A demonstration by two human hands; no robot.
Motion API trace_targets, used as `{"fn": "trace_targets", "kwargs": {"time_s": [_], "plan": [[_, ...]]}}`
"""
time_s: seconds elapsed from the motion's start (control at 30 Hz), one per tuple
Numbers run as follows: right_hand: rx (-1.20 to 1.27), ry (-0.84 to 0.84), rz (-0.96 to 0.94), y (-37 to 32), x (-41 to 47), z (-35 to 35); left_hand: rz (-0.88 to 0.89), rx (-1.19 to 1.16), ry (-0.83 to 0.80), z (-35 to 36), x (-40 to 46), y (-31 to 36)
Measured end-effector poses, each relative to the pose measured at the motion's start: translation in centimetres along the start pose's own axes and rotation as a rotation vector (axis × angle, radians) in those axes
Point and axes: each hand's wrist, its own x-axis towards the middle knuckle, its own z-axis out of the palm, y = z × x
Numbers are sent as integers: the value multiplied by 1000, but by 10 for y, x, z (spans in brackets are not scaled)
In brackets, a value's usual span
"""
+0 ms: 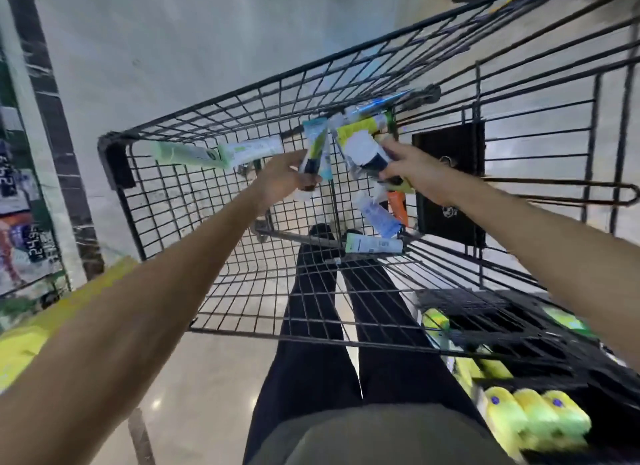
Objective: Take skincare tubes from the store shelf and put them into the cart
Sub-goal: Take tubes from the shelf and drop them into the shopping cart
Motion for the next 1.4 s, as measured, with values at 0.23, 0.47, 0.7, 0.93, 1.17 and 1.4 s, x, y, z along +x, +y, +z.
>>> {"fn": "trace_targets", "kwargs": {"time_s": [0.23,0.47,0.7,0.93,1.17,1.4], "plan": [[541,151,-101,-29,-114,57,43,-615,9,20,-117,44],[700,183,-264,-40,-214,97,212,-829,-1,34,-223,81],[768,288,-464,-31,-294,146,308,-756,-45,39,-296,88],[893,469,-587,11,-350,220,377,-603,-162,36,-349,64],[1027,913,-549,62,-401,291,394,-505,-327,49,-393,43],[1188,1158,-636,116,-458,350,424,-374,-381,94,-423,36]]}}
